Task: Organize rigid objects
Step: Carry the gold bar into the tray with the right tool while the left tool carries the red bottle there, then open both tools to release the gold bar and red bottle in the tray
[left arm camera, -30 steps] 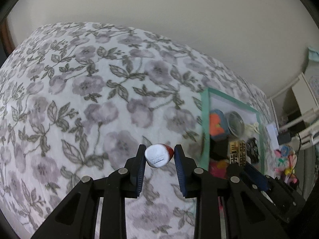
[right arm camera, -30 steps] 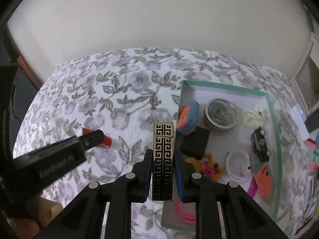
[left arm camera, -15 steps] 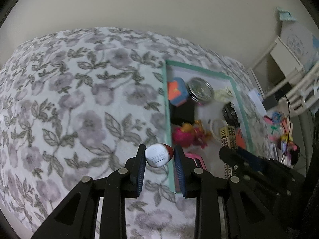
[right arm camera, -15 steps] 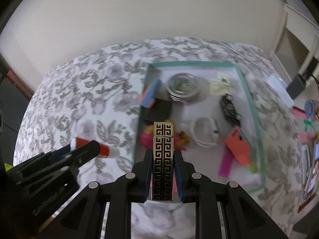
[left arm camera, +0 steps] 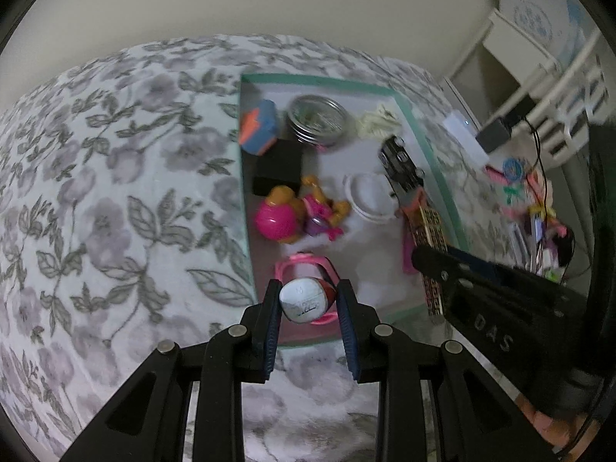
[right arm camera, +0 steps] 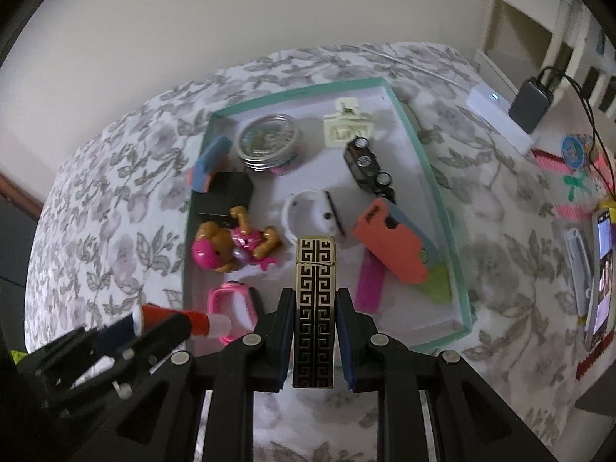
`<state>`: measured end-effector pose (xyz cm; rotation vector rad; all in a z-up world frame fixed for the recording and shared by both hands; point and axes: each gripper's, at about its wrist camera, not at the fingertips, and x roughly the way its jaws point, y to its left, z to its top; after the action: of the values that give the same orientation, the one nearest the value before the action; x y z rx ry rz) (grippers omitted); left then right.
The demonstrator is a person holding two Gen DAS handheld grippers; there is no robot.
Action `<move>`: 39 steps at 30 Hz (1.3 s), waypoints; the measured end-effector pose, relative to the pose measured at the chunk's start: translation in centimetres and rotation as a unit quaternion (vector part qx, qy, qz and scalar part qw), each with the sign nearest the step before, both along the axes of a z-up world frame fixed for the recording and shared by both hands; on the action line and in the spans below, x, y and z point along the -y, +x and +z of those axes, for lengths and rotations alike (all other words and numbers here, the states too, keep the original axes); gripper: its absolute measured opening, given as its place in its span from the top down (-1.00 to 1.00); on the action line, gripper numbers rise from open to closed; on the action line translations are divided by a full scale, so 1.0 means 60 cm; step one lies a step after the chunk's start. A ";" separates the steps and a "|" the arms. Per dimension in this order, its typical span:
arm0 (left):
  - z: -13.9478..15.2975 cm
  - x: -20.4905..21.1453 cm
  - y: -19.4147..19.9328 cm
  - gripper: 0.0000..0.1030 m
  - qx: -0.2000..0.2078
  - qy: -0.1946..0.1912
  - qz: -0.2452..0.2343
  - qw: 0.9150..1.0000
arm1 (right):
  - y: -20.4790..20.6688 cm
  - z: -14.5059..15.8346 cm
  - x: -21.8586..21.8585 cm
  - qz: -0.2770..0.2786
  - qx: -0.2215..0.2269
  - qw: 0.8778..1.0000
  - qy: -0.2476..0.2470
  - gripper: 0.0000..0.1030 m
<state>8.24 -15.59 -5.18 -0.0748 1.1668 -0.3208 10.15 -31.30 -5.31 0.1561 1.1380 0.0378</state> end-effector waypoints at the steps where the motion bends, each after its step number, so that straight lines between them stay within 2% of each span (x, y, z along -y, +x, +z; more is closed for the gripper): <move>1: -0.003 0.007 -0.001 0.42 0.001 0.007 -0.005 1.000 | 0.002 -0.005 0.004 -0.003 -0.004 1.000 -0.001 0.56; 9: -0.015 0.029 0.000 0.43 0.009 0.026 -0.022 0.999 | 0.015 -0.041 0.014 -0.012 -0.030 0.999 -0.002 0.56; 18: -0.041 0.032 0.010 0.43 -0.009 0.035 -0.018 0.999 | 0.023 -0.052 0.012 -0.007 -0.035 0.999 -0.005 0.56; 29: -0.033 0.027 0.012 0.43 -0.005 0.029 -0.011 1.000 | 0.029 -0.060 0.010 -0.005 -0.041 0.999 -0.009 0.51; 39: -0.009 0.005 0.013 0.41 0.009 0.030 0.011 0.999 | 0.028 -0.045 0.005 -0.003 -0.026 1.000 -0.011 0.51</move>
<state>9.03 -15.90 -5.70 -0.0323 1.1556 -0.2670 11.84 -31.62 -8.02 0.1415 1.1892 0.0168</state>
